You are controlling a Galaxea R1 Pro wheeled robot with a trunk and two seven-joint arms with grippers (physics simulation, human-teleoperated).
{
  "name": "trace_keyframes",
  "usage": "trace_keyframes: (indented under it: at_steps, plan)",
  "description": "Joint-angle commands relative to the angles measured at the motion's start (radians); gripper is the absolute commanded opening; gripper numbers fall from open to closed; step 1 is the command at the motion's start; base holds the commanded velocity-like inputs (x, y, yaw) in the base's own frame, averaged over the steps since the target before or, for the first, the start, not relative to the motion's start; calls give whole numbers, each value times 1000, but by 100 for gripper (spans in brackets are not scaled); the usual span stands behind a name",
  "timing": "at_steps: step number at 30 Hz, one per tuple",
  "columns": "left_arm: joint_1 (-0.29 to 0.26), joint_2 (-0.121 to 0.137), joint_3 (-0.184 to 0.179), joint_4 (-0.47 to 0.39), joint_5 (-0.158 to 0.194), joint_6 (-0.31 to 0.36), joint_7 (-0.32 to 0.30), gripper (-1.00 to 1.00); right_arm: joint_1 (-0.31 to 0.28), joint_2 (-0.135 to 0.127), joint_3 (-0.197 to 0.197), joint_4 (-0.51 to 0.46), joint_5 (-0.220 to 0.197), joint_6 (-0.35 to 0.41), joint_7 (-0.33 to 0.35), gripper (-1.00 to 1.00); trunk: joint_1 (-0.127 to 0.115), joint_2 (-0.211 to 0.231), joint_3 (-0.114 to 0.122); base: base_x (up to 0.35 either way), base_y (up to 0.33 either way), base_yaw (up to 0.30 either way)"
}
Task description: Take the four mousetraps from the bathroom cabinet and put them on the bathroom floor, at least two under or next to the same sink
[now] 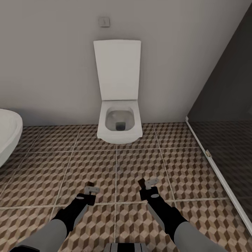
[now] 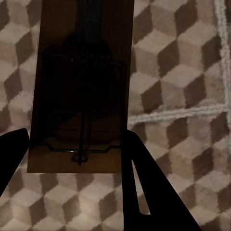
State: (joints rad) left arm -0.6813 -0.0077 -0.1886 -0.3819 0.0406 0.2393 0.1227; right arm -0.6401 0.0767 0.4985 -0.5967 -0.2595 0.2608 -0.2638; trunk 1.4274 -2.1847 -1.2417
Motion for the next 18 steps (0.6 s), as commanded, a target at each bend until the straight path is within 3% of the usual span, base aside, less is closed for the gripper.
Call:
trace_keyframes:
  at_steps: [1,18]
  plan:
    - [0,0,0,0,0,0,0,-100,0,0,0,0,0,0,0,-100,4,-7,-4,0,0,0]
    - [0,0,0,0,-1,0,0,-100,0,0,0,0,0,0,0,-100,69,-126,-75,0,0,0]
